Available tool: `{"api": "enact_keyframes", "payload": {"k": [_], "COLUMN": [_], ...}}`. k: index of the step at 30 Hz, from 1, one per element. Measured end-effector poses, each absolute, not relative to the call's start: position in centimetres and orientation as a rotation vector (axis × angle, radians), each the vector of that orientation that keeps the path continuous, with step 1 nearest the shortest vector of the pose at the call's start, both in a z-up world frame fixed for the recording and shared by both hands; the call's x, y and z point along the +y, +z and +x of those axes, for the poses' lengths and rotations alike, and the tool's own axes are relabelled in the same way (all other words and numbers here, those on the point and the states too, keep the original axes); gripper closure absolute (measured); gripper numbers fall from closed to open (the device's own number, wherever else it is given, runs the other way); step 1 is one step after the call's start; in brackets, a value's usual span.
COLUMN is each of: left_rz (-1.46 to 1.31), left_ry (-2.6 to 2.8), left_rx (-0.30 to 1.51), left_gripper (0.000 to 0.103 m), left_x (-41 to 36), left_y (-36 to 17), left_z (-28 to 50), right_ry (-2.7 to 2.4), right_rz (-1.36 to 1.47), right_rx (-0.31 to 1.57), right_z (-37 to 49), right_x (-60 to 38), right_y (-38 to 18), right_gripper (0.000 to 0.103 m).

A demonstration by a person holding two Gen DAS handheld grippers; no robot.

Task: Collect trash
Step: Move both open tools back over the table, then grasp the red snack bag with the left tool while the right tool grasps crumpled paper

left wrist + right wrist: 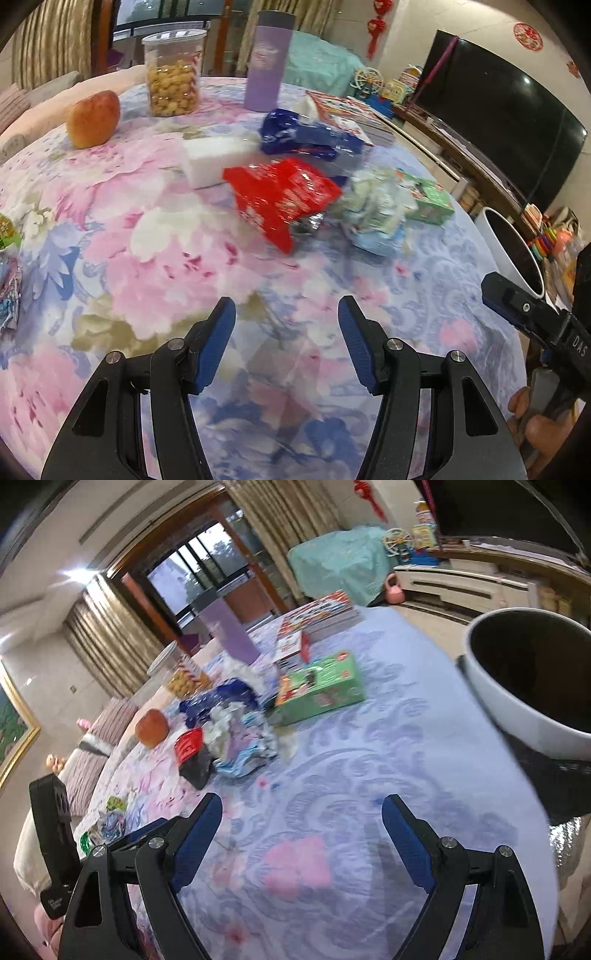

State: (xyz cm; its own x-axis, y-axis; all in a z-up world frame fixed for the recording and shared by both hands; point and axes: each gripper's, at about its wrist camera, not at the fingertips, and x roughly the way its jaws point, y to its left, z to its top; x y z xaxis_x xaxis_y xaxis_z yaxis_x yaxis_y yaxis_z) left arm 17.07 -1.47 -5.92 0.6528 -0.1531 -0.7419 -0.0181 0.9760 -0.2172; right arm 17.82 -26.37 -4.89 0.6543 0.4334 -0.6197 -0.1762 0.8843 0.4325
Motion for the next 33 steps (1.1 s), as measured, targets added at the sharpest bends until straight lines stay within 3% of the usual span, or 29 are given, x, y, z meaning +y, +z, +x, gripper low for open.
{"api": "enact_keyframes", "payload": {"k": [24, 25, 27, 28, 31, 32, 33], "left_rz": [-0.214, -0.211, -0.213, -0.213, -0.212, -0.21, -0.209], "left_ry": [-0.06, -0.058, -0.07, -0.075, -0.089, -0.094, -0.097], "left_rx": [0.866, 0.864, 0.871, 0.873, 0.87, 0.871, 0.87], "left_gripper": [0.046, 0.049, 0.066, 0.069, 0.088, 0.096, 0.099], "left_x": [0.2, 0.2, 0.1, 0.0, -0.1, -0.1, -0.2], "left_y": [-6.6, -6.6, -6.8, -7.0, -7.1, -7.1, -7.0], "left_z": [22.7, 22.9, 23.3, 23.5, 23.6, 23.6, 23.6], "right_ry": [0.448, 0.456, 0.459, 0.457, 0.455, 0.461, 0.465], "right_rz": [0.327, 0.326, 0.318, 0.313, 0.292, 0.292, 0.29], "right_rx": [0.856, 0.859, 0.868, 0.871, 0.882, 0.883, 0.888], "right_z": [24.0, 24.2, 24.8, 25.1, 25.6, 25.7, 25.7], "right_x": [-21.2, -21.0, -20.5, -20.3, -19.7, -19.7, -19.6], "right_y": [-6.4, -6.4, -6.6, -6.8, -7.1, -7.1, -7.2], "right_gripper": [0.015, 0.016, 0.019, 0.023, 0.037, 0.046, 0.052]}}
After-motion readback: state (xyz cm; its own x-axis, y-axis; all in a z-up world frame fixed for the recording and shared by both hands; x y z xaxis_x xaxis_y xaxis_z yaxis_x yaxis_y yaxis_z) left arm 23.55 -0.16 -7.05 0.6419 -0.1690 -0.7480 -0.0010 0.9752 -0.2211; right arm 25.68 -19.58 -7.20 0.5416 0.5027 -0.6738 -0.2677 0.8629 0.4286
